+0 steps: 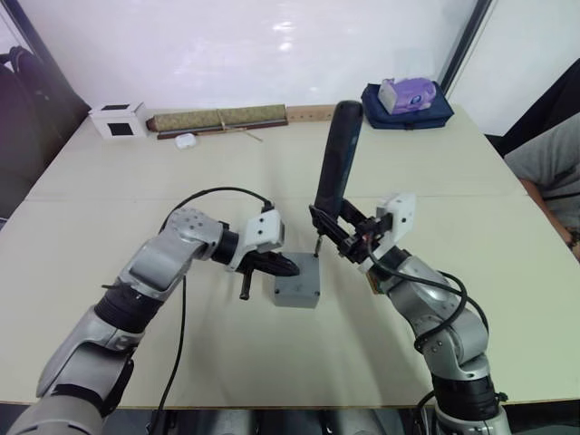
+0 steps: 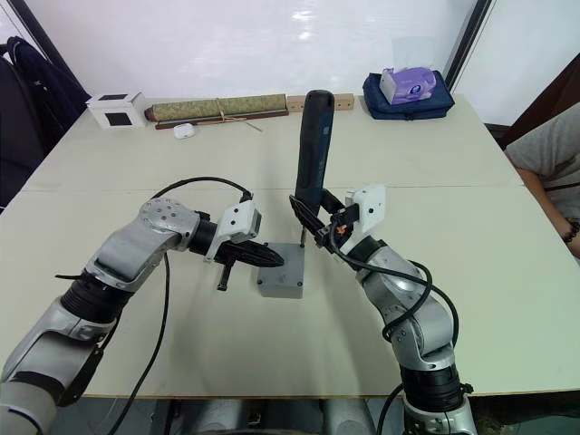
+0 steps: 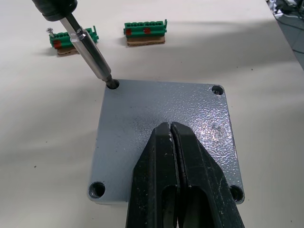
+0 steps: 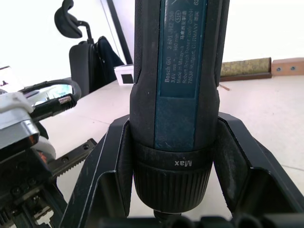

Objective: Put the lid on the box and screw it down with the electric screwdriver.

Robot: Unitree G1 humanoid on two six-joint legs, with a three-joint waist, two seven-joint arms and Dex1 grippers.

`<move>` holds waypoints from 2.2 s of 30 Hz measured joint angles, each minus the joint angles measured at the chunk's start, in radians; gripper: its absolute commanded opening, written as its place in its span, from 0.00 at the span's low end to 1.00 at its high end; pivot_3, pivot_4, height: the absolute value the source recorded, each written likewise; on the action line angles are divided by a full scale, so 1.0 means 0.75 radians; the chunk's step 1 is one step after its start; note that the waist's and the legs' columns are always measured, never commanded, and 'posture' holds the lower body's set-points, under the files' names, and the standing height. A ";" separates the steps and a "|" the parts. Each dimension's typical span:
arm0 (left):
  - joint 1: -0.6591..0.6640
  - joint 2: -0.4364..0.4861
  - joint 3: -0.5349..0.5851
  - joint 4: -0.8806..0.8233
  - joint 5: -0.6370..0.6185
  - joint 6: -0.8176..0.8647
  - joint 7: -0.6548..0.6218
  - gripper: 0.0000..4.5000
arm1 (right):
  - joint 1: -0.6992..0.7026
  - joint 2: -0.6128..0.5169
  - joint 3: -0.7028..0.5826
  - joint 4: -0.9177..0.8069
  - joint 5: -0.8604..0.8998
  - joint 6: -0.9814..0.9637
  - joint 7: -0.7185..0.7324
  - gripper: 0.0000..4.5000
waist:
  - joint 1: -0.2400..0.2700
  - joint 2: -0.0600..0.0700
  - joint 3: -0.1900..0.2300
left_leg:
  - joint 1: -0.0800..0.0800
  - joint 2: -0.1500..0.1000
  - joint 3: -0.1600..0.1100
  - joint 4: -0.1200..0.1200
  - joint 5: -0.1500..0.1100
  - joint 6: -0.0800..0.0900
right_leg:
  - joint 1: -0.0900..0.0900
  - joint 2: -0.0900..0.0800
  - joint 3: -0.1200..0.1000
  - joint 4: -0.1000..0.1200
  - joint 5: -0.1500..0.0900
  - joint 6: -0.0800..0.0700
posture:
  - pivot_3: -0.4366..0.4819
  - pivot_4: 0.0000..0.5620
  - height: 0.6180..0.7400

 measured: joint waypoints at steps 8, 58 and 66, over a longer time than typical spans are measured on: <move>0.028 0.005 -0.004 0.026 0.004 -0.045 0.000 0.00 | 0.063 -0.033 0.071 -0.025 -0.107 -0.057 0.011 0.40 | 0.000 -0.009 -0.015 | 0.010 0.000 0.000 -0.003 0.000 0.001 | 0.010 0.000 0.000 -0.001 -0.002 -0.003 | 0.48 0.27 1.00; 0.110 0.005 0.001 0.021 0.030 -0.064 0.032 0.00 | 0.111 0.004 0.095 0.069 -0.171 -0.153 0.055 0.40 | 0.002 -0.020 -0.055 | 0.046 0.006 0.000 -0.023 -0.004 0.006 | 0.040 -0.001 -0.001 -0.014 -0.012 -0.018 | 0.48 0.27 1.00; 0.110 0.002 0.001 0.023 0.030 -0.064 0.032 0.00 | 0.095 -0.003 0.088 0.065 -0.167 -0.129 0.065 0.40 | 0.003 -0.020 -0.054 | 0.046 0.006 0.000 -0.026 -0.004 0.006 | 0.039 -0.001 -0.001 -0.015 -0.013 -0.019 | 0.48 0.27 1.00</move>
